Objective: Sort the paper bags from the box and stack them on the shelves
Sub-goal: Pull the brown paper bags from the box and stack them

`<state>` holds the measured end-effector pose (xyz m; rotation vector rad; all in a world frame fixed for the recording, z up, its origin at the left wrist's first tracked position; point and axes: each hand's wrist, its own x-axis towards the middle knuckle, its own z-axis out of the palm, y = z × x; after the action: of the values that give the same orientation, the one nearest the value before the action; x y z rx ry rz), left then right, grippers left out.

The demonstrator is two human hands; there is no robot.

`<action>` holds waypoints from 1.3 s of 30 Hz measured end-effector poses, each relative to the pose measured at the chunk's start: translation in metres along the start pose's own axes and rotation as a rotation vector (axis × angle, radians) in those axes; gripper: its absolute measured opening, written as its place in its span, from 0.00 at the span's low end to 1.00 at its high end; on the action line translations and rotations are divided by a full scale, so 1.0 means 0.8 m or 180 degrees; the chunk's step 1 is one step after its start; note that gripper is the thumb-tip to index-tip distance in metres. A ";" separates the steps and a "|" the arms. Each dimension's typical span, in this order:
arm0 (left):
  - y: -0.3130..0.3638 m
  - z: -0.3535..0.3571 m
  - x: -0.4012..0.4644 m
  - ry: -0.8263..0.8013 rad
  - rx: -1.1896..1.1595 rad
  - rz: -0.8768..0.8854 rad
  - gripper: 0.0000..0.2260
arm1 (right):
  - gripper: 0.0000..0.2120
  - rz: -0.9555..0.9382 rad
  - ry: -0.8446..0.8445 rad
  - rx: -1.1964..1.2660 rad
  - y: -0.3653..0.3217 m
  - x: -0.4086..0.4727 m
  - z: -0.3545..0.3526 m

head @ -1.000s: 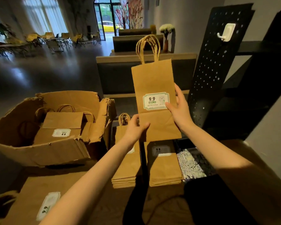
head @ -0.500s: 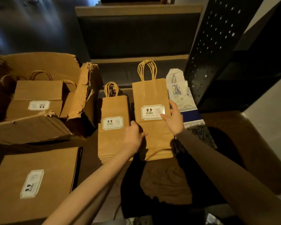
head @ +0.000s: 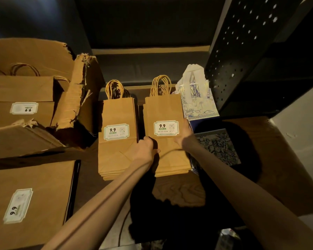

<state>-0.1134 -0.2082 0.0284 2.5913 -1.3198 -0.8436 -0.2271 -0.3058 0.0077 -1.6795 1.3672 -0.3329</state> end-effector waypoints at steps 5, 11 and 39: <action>0.000 0.013 0.004 0.0039 -0.0410 -0.0089 0.22 | 0.30 0.0039 0.0041 -0.0541 0.009 0.007 0.003; 0.004 0.010 0.007 -0.0063 -0.1074 -0.0008 0.38 | 0.39 -0.0011 -0.0061 -0.0775 -0.013 0.008 -0.012; -0.086 -0.297 -0.025 0.1209 -0.1680 0.1411 0.07 | 0.09 -0.1898 0.0175 -0.0505 -0.291 -0.041 -0.022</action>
<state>0.0513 -0.1848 0.2127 1.8409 -1.2683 -0.4990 -0.1032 -0.2932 0.2079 -2.2097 0.9202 -0.6232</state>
